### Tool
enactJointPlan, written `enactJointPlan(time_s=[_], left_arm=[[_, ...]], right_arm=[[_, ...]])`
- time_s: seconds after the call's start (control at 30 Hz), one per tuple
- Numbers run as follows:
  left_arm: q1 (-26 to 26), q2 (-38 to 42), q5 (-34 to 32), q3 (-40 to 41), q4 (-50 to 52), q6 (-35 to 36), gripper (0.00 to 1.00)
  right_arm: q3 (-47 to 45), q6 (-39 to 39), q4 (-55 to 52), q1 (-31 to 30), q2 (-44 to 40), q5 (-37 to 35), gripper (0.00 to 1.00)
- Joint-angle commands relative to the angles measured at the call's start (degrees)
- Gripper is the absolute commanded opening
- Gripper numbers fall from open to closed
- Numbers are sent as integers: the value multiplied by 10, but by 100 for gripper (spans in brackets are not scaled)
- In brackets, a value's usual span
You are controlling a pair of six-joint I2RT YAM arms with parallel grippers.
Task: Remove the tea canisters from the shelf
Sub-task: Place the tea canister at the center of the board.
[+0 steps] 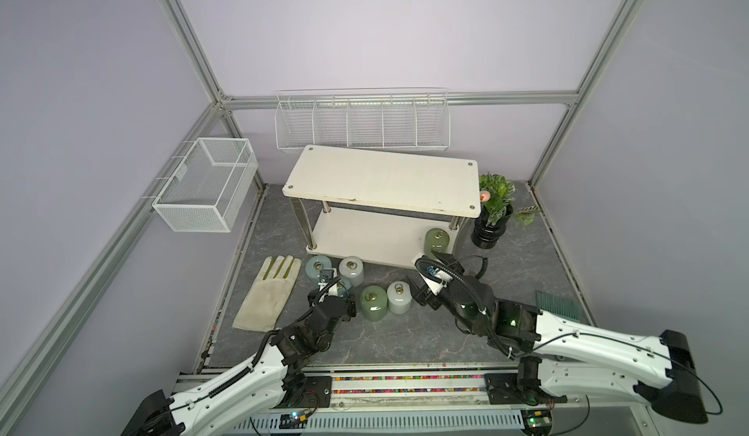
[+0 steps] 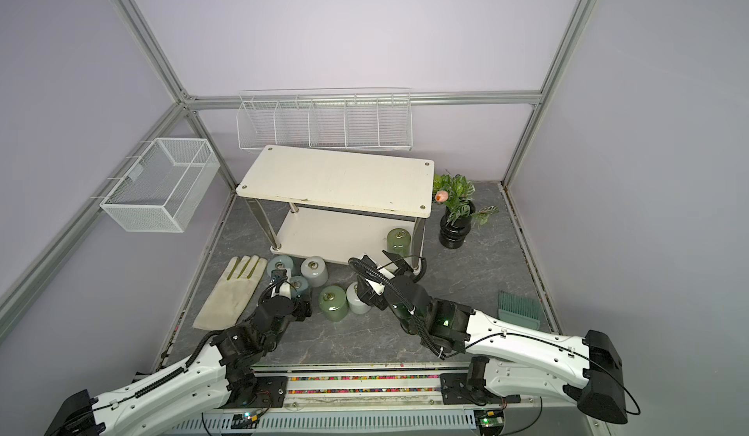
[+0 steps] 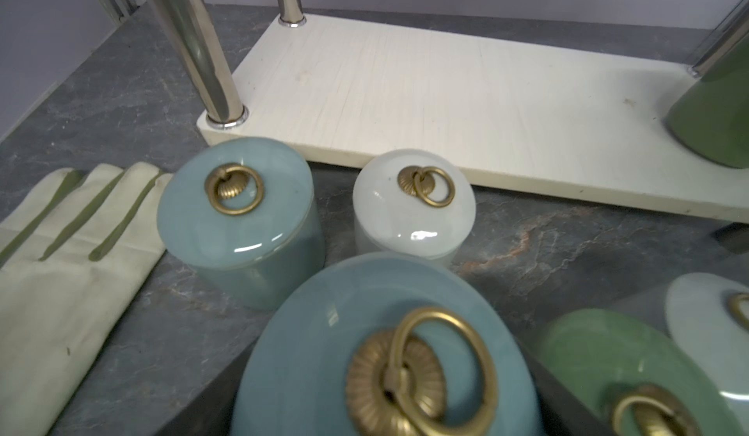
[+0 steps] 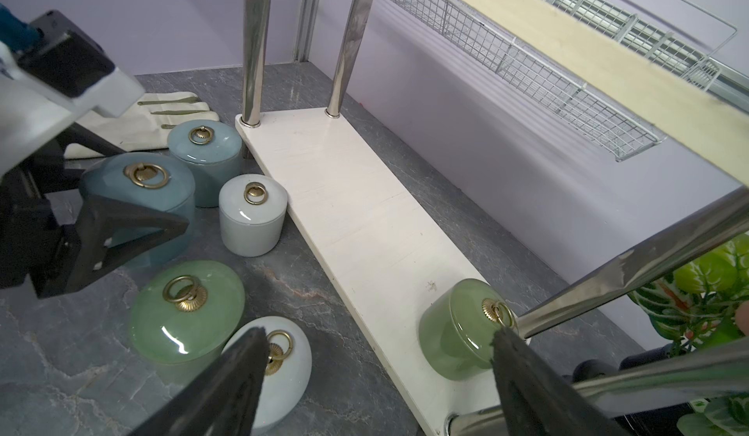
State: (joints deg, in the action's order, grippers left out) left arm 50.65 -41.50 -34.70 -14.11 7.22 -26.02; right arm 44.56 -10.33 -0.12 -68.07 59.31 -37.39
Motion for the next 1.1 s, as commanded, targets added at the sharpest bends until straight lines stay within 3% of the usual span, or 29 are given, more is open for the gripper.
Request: enactJointPlan(time_s=[0.0, 0.47, 0.57, 0.87, 1.07], left_arm=[[2, 3, -20, 3, -57, -40, 84], [2, -62, -10, 21, -89, -64, 92], [2, -51, -12, 16, -80, -55, 99], [2, -57, -3, -66, -38, 12, 100], [2, -138, 73, -175, -79, 120, 100]], right_arm=[[4, 1, 8, 1, 3, 5, 89], [8, -1, 2, 0, -2, 3, 89], [6, -2, 2, 0, -2, 2, 89], [4, -3, 6, 0, -2, -2, 89], [16, 0, -14, -5, -16, -19, 89]])
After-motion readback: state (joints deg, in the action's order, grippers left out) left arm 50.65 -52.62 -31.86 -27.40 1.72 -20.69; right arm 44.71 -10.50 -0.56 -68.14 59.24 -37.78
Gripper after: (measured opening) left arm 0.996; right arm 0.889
